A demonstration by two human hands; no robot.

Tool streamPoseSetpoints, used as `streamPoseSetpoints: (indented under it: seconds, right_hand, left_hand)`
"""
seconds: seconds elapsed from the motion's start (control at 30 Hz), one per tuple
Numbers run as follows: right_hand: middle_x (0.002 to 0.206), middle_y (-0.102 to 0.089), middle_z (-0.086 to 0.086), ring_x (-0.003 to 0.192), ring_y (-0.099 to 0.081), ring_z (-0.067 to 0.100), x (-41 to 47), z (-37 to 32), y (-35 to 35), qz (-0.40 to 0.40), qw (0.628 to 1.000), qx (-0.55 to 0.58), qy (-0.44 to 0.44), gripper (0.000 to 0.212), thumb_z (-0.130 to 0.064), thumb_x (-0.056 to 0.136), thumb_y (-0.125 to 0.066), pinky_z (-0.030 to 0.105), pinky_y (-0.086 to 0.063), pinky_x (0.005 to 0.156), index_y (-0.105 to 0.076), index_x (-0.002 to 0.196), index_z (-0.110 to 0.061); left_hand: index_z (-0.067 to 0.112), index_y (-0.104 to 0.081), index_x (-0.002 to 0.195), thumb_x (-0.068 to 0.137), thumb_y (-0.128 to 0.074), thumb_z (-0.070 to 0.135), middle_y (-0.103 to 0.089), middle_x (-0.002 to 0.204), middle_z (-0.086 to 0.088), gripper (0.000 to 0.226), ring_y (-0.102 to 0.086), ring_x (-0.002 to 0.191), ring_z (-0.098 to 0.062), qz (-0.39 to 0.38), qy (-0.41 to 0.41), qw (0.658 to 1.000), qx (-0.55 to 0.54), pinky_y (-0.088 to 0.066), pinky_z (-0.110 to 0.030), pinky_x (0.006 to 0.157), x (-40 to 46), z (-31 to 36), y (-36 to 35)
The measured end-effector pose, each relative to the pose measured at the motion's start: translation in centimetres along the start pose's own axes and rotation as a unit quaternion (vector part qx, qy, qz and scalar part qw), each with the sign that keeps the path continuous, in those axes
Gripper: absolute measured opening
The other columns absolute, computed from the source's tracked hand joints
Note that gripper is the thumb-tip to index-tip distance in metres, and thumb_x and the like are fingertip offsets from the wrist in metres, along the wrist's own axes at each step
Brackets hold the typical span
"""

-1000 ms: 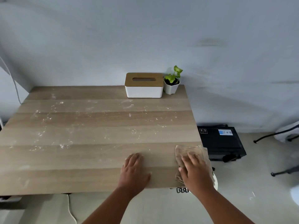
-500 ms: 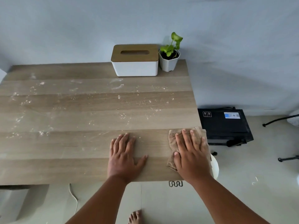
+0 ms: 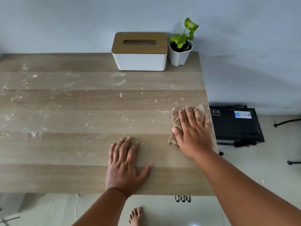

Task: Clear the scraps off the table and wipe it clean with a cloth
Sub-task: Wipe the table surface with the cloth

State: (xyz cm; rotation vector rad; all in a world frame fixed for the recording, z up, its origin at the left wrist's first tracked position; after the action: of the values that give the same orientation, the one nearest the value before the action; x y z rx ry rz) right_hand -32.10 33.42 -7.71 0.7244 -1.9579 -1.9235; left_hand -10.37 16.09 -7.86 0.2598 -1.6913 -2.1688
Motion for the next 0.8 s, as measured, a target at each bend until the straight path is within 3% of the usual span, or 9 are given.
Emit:
streamPoseSetpoints:
  seconds: [0.3, 0.47, 0.63, 0.8]
  right_hand:
    - [0.173, -0.005, 0.003, 0.158, -0.004, 0.031, 5.6, -1.1, 0.4, 0.007, 1.0, 0.002, -0.029, 0.069, -0.058, 0.099, -0.011, 0.059, -0.007, 0.125, -0.008, 0.162, -0.032]
    - [0.173, 0.003, 0.0, 0.159, 0.002, 0.027, 2.1, -2.5, 0.2, -0.018, 0.998, 0.011, 0.055, 0.067, -0.057, 0.1, -0.011, 0.057, -0.004, 0.126, -0.01, 0.163, -0.034]
    - [0.169, -0.026, 0.0, 0.155, -0.025, 0.03, -5.8, -1.8, -0.8, 0.03, 0.993, 0.019, 0.109, 0.059, -0.055, 0.103, -0.034, 0.056, -0.02, 0.123, -0.039, 0.157, -0.032]
    - [0.166, -0.033, 0.001, 0.15, -0.035, 0.032, -7.3, 1.4, -1.0, 0.055, 0.996, 0.009, 0.072, 0.057, -0.051, 0.101, -0.04, 0.056, -0.026, 0.121, -0.046, 0.153, -0.027]
  left_hand:
    - [0.014, -0.054, 0.142, 0.082, -0.054, 0.076, -0.042, 0.156, -0.012, 0.086, -0.028, 0.152, -0.031, -0.009, 0.008, 1.0, -0.006, -0.021, -0.058, 0.123, 0.1, -0.2, -0.2]
    - [0.014, -0.055, 0.141, 0.081, -0.055, 0.075, -0.043, 0.155, -0.012, 0.086, -0.028, 0.152, -0.032, -0.015, 0.012, 1.0, -0.008, -0.022, -0.058, 0.123, 0.1, -0.1, -0.1]
    - [0.015, -0.055, 0.141, 0.082, -0.054, 0.077, -0.043, 0.155, -0.012, 0.086, -0.027, 0.152, -0.031, -0.024, 0.016, 1.0, -0.009, -0.02, -0.057, 0.124, 0.1, -0.1, 0.0]
    - [0.015, -0.054, 0.142, 0.082, -0.054, 0.077, -0.042, 0.156, -0.011, 0.086, -0.026, 0.153, -0.03, -0.019, 0.014, 1.0, -0.014, -0.02, -0.057, 0.124, 0.0, -0.2, -0.1]
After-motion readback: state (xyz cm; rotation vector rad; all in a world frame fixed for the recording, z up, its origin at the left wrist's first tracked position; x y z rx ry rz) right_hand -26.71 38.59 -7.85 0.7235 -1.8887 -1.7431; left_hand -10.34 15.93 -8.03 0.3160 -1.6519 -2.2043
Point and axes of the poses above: each hand's wrist, its own x-axis towards the middle knuckle, its own y-axis out of the back of the hand, z = x × y, the point moved 4 cm from there along x, towards the middle knuckle
